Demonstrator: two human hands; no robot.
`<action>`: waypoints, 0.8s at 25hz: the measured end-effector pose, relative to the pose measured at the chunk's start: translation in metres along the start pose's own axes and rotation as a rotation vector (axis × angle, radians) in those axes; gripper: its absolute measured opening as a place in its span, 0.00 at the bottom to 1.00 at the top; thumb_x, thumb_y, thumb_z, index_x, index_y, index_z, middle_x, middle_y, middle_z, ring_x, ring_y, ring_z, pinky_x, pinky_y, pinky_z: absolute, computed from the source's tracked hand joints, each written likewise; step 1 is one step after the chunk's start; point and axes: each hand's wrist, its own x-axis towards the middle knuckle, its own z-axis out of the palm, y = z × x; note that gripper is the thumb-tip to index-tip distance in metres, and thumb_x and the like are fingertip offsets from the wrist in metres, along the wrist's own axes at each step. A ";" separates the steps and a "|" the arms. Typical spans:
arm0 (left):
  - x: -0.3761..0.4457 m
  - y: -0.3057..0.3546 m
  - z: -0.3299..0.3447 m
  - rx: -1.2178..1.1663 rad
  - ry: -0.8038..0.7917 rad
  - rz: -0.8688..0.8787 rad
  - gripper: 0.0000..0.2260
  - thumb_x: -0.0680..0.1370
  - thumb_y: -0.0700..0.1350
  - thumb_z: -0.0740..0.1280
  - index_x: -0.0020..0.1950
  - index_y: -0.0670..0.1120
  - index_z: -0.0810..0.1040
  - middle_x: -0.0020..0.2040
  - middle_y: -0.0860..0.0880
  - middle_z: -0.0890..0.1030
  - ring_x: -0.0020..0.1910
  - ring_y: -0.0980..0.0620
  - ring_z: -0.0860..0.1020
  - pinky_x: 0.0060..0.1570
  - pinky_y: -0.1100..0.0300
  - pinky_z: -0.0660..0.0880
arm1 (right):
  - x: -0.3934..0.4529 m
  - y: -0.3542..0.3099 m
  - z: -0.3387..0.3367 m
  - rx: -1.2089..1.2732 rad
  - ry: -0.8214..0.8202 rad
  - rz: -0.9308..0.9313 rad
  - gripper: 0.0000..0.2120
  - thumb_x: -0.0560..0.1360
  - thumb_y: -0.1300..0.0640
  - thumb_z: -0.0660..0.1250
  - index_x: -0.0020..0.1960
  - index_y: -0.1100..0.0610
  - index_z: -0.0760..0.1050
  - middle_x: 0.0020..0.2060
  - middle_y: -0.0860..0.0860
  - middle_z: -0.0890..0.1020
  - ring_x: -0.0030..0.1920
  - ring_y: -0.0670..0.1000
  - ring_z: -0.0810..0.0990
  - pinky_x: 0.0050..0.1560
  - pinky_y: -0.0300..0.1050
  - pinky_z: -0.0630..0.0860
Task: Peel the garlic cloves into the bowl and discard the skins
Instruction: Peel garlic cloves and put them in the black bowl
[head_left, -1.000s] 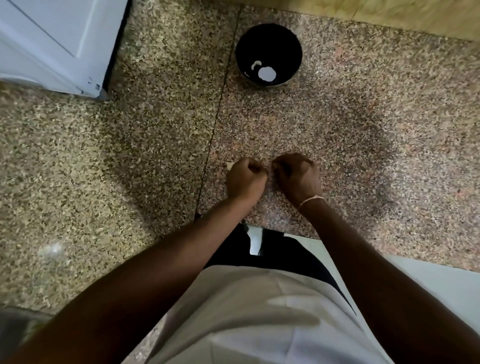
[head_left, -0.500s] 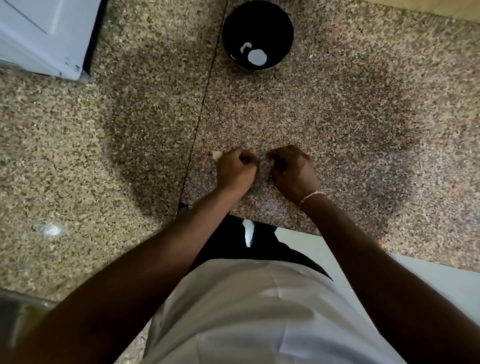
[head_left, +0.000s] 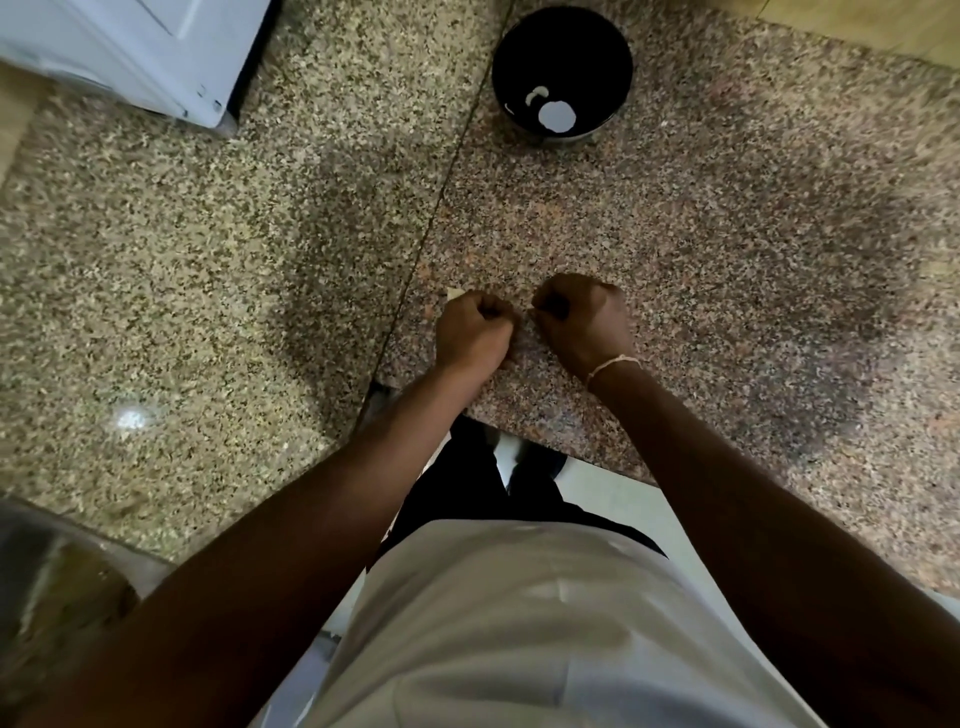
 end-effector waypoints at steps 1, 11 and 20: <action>0.001 0.001 0.000 -0.009 -0.004 -0.008 0.04 0.79 0.40 0.73 0.45 0.46 0.82 0.39 0.42 0.86 0.33 0.42 0.85 0.36 0.38 0.84 | 0.000 0.001 0.001 0.007 0.007 -0.008 0.04 0.72 0.66 0.72 0.45 0.59 0.83 0.40 0.52 0.85 0.40 0.52 0.82 0.43 0.48 0.81; 0.001 0.006 0.009 -0.026 -0.042 -0.059 0.06 0.80 0.39 0.73 0.44 0.40 0.85 0.34 0.42 0.86 0.32 0.42 0.86 0.38 0.39 0.85 | -0.006 0.005 0.004 0.051 0.035 0.017 0.07 0.70 0.65 0.70 0.46 0.56 0.79 0.39 0.51 0.84 0.39 0.52 0.81 0.40 0.49 0.79; 0.003 0.001 0.014 -0.056 0.019 -0.042 0.05 0.77 0.37 0.77 0.42 0.40 0.83 0.30 0.44 0.84 0.26 0.45 0.83 0.32 0.47 0.84 | -0.008 0.005 -0.003 -0.012 -0.066 -0.063 0.13 0.74 0.63 0.68 0.57 0.58 0.84 0.48 0.55 0.86 0.46 0.54 0.84 0.48 0.51 0.82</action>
